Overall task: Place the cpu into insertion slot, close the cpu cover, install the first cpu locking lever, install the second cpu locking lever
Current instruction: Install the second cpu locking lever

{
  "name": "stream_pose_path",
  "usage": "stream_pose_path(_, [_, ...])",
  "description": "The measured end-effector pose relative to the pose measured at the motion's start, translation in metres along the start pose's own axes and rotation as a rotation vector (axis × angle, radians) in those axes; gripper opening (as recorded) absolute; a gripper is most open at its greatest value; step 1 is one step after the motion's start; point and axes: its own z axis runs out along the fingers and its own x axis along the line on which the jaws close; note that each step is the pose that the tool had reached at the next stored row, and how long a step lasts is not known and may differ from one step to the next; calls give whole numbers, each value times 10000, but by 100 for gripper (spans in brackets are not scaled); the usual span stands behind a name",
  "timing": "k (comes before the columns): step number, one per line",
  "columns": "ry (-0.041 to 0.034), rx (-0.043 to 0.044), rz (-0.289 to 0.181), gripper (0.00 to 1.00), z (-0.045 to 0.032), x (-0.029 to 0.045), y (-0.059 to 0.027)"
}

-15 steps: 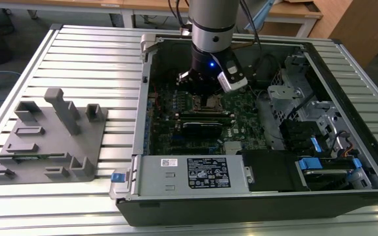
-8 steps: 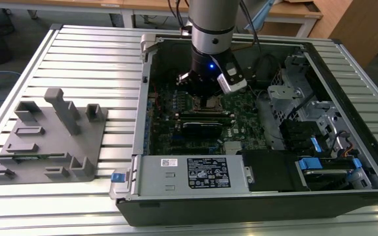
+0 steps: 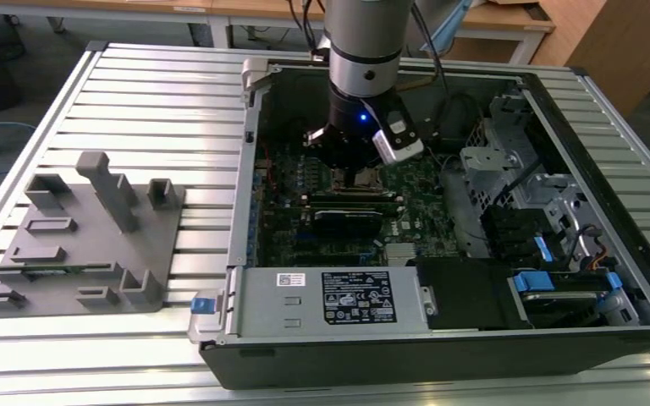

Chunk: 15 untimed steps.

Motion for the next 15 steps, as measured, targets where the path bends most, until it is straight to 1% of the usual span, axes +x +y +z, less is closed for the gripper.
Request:
stream_pose_path(9, [-1, -2, 0, 11, 4, 0, 0])
stream_pose_path(12, [-1, -3, 0, 11, 23, 1, 0])
stream_pose_path(15, [-1, -2, 0, 11, 58, 3, -1])
